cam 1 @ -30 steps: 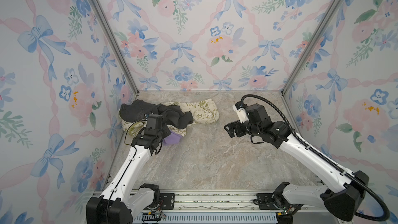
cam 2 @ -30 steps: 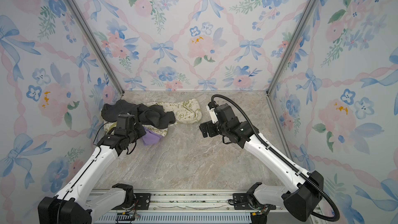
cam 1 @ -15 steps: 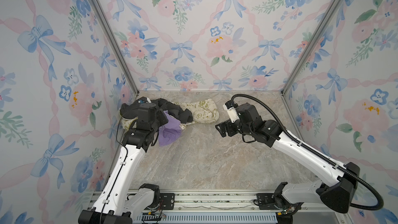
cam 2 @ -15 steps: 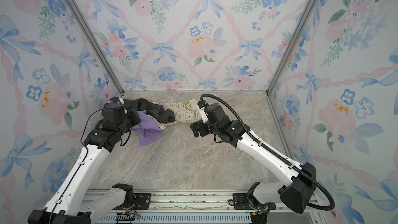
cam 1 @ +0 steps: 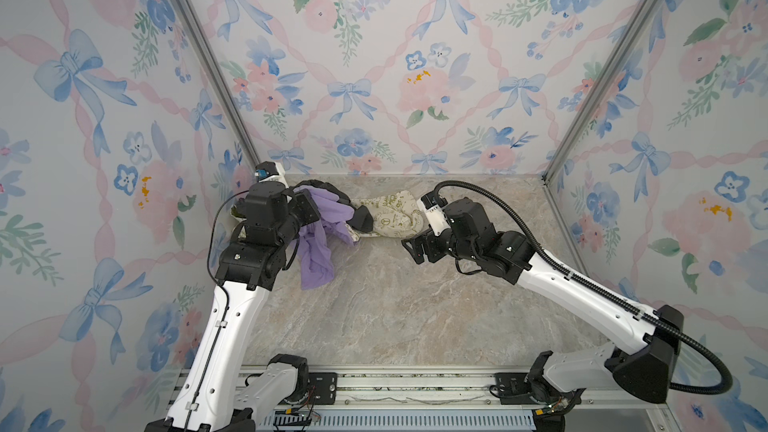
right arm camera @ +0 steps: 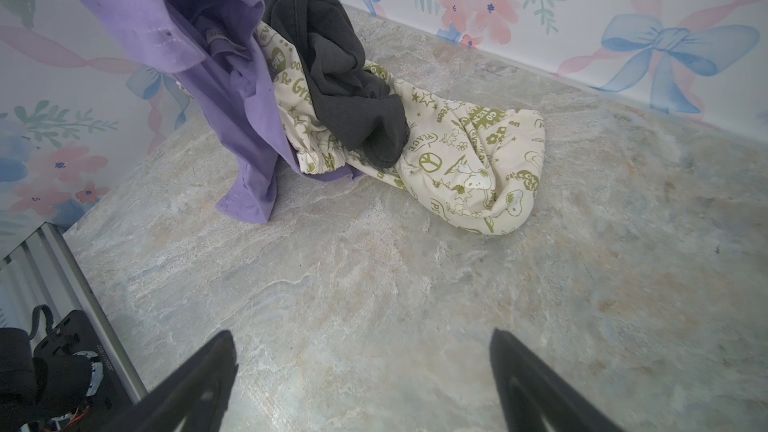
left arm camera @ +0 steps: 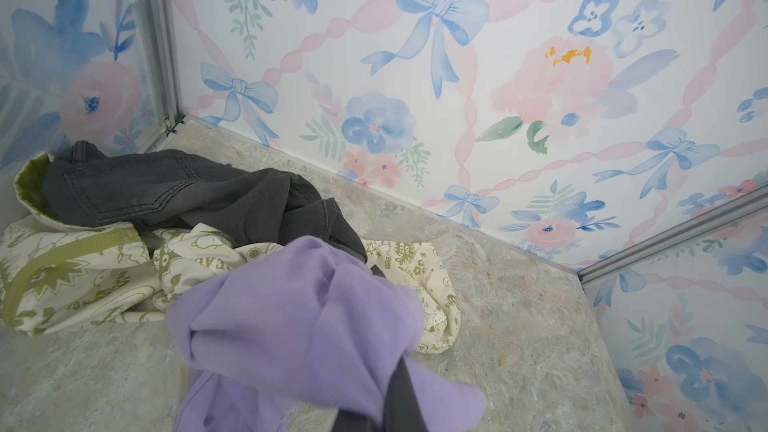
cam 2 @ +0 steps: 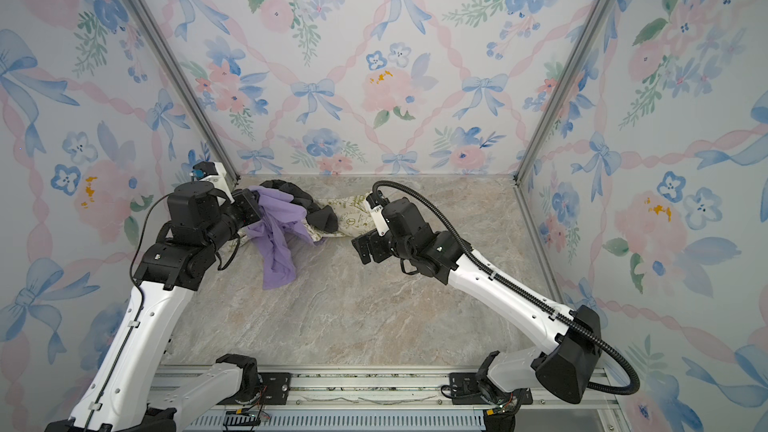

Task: Pick out a specific cloth from the pile
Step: 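Grasp the purple cloth with the left gripper and lift it up out of the pile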

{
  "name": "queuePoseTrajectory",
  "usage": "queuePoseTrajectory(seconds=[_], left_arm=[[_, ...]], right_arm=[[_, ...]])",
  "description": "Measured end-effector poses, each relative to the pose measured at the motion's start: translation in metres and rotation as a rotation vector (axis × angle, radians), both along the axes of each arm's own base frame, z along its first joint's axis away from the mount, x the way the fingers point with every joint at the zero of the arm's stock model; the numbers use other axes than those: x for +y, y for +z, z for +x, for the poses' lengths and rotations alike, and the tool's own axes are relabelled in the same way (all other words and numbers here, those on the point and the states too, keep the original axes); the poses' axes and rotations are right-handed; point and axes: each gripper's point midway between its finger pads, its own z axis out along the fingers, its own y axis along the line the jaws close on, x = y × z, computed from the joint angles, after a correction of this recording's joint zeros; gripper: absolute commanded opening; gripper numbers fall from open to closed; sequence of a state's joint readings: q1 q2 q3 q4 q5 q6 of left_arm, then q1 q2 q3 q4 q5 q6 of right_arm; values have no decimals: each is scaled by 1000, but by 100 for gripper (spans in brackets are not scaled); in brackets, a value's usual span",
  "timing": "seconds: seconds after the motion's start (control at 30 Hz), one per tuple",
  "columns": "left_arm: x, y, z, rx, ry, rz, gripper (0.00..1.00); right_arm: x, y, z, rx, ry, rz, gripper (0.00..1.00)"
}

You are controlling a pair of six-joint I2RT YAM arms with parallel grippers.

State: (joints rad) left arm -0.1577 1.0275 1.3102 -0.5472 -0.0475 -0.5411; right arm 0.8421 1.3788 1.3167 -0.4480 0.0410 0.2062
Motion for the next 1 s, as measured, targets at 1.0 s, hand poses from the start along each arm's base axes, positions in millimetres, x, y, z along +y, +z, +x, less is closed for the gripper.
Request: queuePoseTrajectory(seconds=[1.0], left_arm=[[-52, 183, -18, -497, -326, -72, 0]], right_arm=[[32, 85, -4, -138, 60, 163, 99]])
